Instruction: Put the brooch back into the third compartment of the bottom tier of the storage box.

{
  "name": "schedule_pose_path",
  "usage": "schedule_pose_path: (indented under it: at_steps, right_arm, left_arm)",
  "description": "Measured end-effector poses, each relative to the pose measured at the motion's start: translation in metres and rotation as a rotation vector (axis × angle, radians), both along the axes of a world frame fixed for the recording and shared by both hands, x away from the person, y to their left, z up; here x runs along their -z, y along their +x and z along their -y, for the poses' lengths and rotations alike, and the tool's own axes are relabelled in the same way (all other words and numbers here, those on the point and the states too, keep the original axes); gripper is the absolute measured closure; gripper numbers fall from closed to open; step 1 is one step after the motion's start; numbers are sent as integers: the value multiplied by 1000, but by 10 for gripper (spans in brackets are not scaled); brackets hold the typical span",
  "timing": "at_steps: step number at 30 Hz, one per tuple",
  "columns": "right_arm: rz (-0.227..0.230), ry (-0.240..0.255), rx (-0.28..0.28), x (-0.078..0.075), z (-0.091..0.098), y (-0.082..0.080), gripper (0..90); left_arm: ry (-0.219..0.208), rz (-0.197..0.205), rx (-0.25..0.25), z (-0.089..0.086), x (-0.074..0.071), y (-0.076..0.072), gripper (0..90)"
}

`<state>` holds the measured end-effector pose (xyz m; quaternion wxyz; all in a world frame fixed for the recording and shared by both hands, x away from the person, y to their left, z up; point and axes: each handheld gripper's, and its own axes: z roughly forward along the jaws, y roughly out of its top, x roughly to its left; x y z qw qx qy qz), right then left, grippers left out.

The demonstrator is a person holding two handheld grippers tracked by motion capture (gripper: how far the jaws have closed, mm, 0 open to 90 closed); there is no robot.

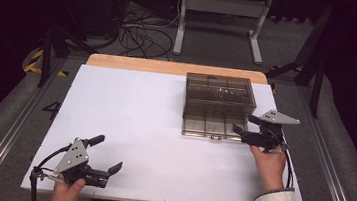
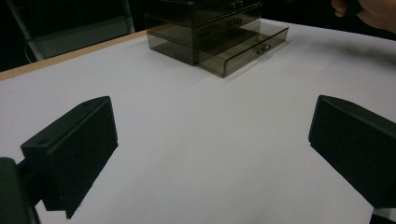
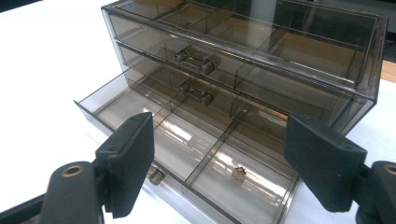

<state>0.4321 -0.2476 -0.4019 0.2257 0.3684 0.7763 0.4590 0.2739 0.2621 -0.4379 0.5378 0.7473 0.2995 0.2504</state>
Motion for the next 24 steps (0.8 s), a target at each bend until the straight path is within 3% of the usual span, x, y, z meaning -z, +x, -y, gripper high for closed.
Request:
schedule_pose_path:
  at_steps: [7,18,24]
  right_arm:
    - [19,20,-29,-6,1,-6,233]
    - [28,101,-119,-21,-4,-23,43]
    - [45,77,-157,-24,-8,-35,4]
  left_arm:
    - [0,3,0,0,0,0,21]
    - [-1,-2,3,-1,-1,-1,22]
    - [3,-1,3,-1,-1,-2,22]
